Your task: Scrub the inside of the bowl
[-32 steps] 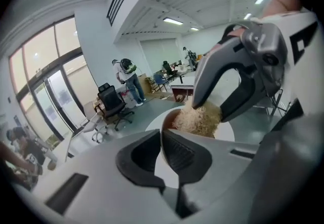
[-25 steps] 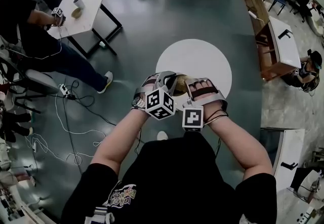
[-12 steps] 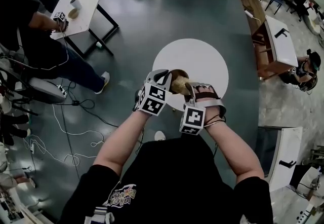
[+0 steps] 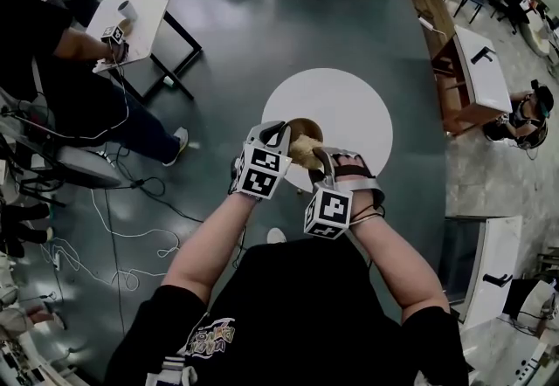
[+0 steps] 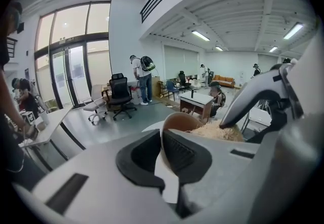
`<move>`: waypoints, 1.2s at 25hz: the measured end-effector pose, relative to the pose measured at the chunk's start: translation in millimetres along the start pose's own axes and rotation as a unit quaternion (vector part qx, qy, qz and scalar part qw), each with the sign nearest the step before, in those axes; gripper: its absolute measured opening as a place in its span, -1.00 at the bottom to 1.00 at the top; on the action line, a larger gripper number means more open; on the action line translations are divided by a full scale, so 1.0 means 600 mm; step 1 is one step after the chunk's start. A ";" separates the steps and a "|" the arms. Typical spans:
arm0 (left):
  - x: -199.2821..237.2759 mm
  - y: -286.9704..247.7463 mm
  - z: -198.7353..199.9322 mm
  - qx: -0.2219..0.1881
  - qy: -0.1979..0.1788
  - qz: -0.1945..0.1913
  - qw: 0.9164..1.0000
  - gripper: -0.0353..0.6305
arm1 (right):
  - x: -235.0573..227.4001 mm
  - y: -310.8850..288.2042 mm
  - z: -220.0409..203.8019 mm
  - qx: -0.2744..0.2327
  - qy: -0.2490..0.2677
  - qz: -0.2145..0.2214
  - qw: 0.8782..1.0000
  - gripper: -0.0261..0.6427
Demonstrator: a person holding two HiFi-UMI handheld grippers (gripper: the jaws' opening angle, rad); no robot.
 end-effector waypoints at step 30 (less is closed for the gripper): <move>-0.025 0.028 0.016 -0.030 -0.170 -0.241 0.955 -0.83 | -0.119 -0.024 -0.091 -0.175 -0.086 0.101 0.976 -0.26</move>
Point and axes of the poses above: the fingertips, and each gripper's own axes: y backward along the fingers, x to its left, z out of its top, the point moved 5 cm from there along y, backward along the fingers, and after that the axes turned 14 degrees about x, right-handed, at the moved point
